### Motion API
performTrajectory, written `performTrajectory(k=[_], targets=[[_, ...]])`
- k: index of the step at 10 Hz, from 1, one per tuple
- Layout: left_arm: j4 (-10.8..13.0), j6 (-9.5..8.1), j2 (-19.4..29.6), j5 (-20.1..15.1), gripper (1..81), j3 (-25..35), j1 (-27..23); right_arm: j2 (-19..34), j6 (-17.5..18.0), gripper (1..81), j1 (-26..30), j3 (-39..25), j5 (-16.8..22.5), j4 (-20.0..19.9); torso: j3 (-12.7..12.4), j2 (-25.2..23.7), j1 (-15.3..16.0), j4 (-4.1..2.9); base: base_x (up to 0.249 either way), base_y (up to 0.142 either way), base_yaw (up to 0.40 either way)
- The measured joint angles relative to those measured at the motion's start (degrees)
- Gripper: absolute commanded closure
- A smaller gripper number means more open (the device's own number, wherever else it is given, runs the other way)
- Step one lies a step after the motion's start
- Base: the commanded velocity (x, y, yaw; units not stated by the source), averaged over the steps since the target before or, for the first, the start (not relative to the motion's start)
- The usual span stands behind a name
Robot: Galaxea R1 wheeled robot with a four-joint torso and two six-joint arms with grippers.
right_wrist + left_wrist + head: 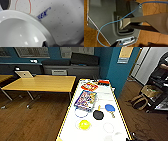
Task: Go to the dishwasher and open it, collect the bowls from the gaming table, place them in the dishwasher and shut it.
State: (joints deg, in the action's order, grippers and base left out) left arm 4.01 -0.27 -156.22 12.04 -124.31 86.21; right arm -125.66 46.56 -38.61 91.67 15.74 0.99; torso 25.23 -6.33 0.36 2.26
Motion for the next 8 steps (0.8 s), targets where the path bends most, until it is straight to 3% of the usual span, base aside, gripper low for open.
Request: performTrajectory(k=[2,4,6,8], targets=[[0.04,0.05,-0.48,0.0,1.0,-0.02,-0.05,9.07,0.22,81.1,4.88,-6.92,1.21,0.06,0.0,0.0,0.0,0.0,0.0,0.0,0.0],[0.1,0.02,-0.89,-0.01,1.0,0.07,-1.23,17.81,0.29,81.1,6.36,-14.71,3.15,0.41,0.0,0.0,0.0,0.0,0.0,0.0,0.0],[0.12,0.02,0.63,0.02,1.0,0.96,-2.15,25.39,0.33,81.1,5.81,-21.05,4.85,1.95,0.0,0.0,0.0,0.0,0.0,0.0,0.0],[0.12,0.02,3.44,-0.17,1.0,5.18,-2.4,28.59,0.33,81.1,0.29,-26.16,3.94,4.3,0.0,0.0,0.0,0.0,0.0,0.0,0.0]])
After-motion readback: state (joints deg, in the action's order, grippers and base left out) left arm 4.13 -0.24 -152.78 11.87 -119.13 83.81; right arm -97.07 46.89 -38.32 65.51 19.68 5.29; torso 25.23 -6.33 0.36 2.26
